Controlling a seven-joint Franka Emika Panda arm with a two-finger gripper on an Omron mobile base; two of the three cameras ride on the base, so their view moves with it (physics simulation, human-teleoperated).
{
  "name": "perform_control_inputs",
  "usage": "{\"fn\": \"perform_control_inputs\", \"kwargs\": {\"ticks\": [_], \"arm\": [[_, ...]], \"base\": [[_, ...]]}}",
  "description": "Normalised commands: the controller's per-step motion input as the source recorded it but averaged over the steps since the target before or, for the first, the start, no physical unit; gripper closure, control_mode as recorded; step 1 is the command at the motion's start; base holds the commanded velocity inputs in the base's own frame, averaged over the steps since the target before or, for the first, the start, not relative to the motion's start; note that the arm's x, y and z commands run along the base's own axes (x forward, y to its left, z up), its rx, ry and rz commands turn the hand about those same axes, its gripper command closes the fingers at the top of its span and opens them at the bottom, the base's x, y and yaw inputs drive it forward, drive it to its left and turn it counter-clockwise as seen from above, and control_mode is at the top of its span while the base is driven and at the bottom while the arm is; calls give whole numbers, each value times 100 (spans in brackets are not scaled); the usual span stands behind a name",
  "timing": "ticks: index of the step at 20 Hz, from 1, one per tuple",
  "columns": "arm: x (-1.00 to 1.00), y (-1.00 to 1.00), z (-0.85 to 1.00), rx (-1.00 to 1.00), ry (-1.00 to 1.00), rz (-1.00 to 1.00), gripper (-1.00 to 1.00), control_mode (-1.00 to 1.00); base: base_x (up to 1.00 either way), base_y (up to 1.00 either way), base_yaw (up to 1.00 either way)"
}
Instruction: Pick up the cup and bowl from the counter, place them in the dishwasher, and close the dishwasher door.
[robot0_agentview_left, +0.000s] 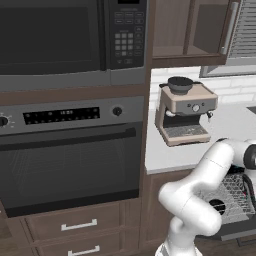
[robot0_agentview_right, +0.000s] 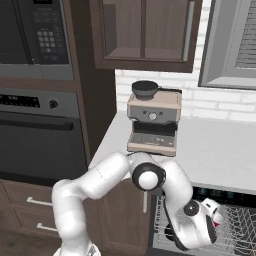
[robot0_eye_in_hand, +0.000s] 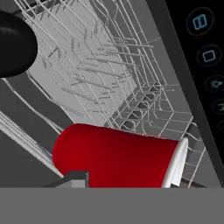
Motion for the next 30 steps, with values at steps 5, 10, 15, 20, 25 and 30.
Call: {"fn": "perform_control_inputs", "kwargs": {"ticks": [5, 10, 15, 20, 25, 30], "arm": [[39, -5, -60, 12, -12, 10, 100, -100], [27, -1, -74, 15, -11, 4, 100, -100], [0, -23, -39, 21, -13, 0, 100, -100], [-62, -25, -72, 24, -3, 0, 100, -100], [-42, -7, -41, 20, -9, 0, -100, -100], [-46, 0, 10, 16, -17, 0, -100, -100]], "base": [[0, 0, 0], [0, 0, 0], [0, 0, 0], [0, 0, 0], [0, 0, 0], [0, 0, 0]]}}
